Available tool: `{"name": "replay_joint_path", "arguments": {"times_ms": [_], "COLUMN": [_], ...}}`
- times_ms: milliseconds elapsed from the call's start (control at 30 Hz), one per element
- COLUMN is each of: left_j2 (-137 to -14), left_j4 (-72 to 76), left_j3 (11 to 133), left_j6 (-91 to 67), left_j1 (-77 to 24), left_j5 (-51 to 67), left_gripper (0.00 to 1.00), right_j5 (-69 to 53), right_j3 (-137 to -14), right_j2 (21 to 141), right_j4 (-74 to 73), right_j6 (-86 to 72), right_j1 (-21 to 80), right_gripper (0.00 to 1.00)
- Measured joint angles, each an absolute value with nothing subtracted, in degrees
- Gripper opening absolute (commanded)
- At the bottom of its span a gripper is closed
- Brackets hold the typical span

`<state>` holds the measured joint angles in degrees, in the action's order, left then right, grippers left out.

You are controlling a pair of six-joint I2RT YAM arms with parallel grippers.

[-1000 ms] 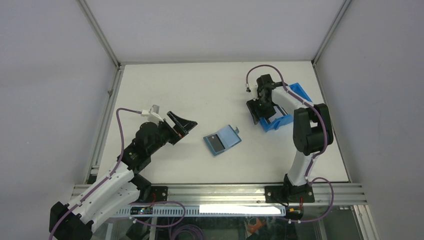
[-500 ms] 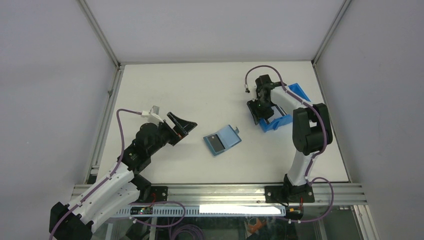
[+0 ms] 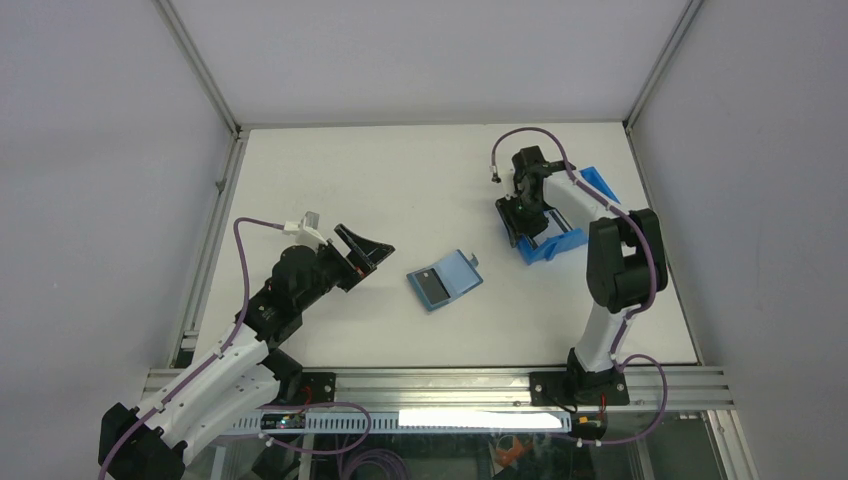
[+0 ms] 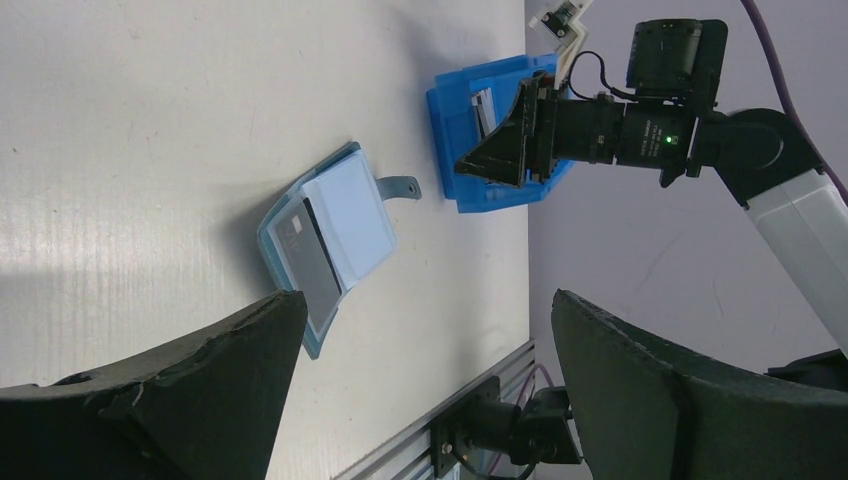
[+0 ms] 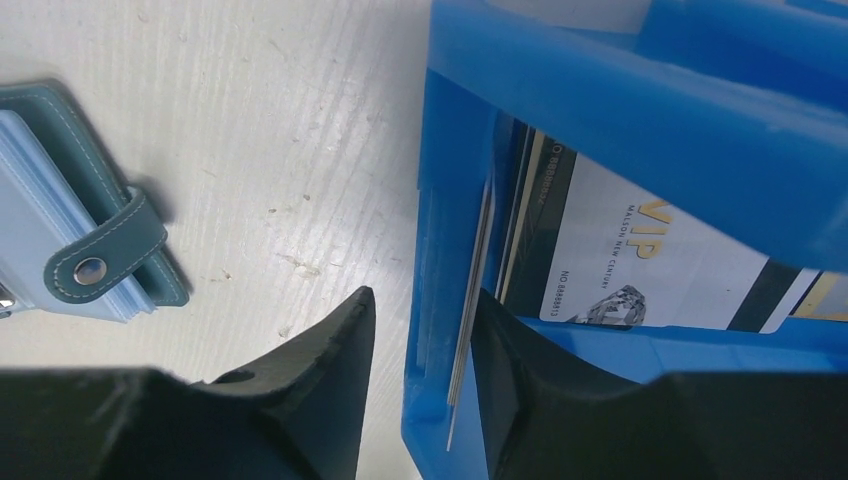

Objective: Put the credit cards into the card holder
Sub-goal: Pick up the credit card from the storage box.

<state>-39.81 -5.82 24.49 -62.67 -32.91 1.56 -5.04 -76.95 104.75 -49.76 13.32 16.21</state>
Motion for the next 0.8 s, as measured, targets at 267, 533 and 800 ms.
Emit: {"name": "replay_joint_path", "arguments": {"times_ms": [267,533,800], "left_j2": [-39.8,-40.5,-40.5], "left_j4": [-5.8,-5.0,-4.7], "left_j3": [24.5,24.5,24.5], "left_j6": [-62.7,-62.7,-62.7], "left_j1": [-32.9,-32.9,-32.9], "left_j5": [1.6,1.6,1.6], "left_gripper": [0.98,0.98,0.98], "right_j5": [-5.7,-6.9,-6.8], "right_j3": [-76.9,-76.9,-76.9], "right_j2": [102.9,101.6,102.0], "right_j4": [-50.4,-50.4,-50.4], "right_j6": [13.1,12.9,12.5], "right_j1": [15.3,14.3,13.8], "right_gripper": [0.4,0.41,0.5]}}
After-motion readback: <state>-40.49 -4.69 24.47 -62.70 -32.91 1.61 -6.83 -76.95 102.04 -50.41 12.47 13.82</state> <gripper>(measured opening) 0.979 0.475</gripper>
